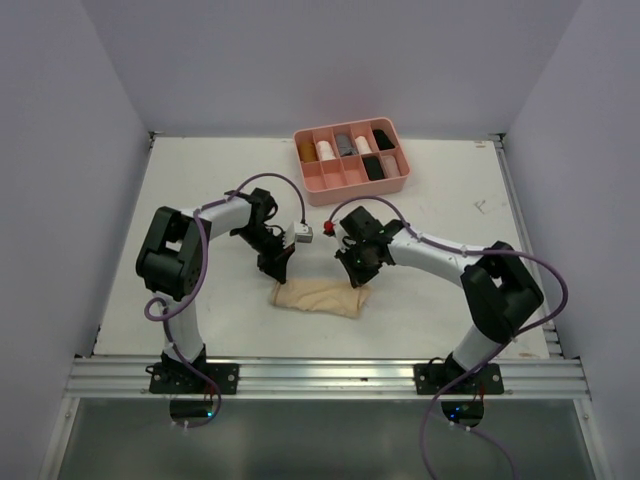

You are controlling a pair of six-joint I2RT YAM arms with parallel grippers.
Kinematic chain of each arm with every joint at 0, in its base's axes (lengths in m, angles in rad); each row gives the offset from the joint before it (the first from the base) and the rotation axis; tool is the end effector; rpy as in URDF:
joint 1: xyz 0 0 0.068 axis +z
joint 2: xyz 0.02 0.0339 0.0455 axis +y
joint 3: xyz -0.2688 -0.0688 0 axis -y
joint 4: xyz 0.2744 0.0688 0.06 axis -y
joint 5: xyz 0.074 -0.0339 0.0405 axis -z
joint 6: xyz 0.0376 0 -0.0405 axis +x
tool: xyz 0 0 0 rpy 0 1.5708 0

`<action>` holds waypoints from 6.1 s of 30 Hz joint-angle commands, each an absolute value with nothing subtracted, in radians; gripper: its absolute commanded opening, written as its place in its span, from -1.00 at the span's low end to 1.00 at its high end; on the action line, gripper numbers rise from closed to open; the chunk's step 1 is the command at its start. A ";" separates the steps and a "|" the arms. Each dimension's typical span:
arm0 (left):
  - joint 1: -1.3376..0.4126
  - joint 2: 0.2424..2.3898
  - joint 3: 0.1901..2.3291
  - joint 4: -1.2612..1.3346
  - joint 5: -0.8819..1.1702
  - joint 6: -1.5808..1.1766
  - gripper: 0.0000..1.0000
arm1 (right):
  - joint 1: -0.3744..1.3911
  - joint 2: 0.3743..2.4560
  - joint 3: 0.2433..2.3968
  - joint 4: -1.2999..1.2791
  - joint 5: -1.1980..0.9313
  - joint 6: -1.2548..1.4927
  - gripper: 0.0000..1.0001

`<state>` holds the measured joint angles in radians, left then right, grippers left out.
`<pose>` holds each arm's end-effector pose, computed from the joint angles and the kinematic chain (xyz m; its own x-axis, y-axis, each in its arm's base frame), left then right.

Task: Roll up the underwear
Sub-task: Fold the underwear

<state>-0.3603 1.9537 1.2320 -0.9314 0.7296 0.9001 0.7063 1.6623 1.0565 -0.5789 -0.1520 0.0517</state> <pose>0.3259 -0.1496 0.1249 -0.4139 0.7800 -0.4693 0.8621 0.1703 -0.4773 0.2597 0.2290 0.1713 -0.7392 -0.5635 -0.3688 -0.6476 0.7451 0.1595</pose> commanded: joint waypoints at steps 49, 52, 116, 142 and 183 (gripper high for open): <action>-0.345 2.014 1.134 -0.810 0.563 0.649 -1.00 | 0.735 1.601 1.143 -0.312 -0.253 0.573 -0.47; -0.345 2.020 1.134 -0.802 0.572 0.634 -1.00 | 0.764 1.629 1.086 -0.174 -0.330 0.675 -0.47; -0.298 2.029 1.123 -0.784 0.874 0.488 -0.78 | 0.741 1.579 0.950 -0.232 -0.350 0.695 -0.44; -0.301 1.956 1.213 -0.883 1.150 0.620 -0.06 | 0.514 1.856 1.173 -0.414 -0.290 0.316 -0.50; -0.753 1.655 0.911 -0.457 0.466 0.350 -0.73 | 0.422 1.402 0.792 -0.442 -0.221 0.611 -0.64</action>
<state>-0.6777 1.6642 0.9291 -0.4858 0.3779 0.4519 0.4458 1.3621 0.8127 -0.5400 -0.2192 0.5835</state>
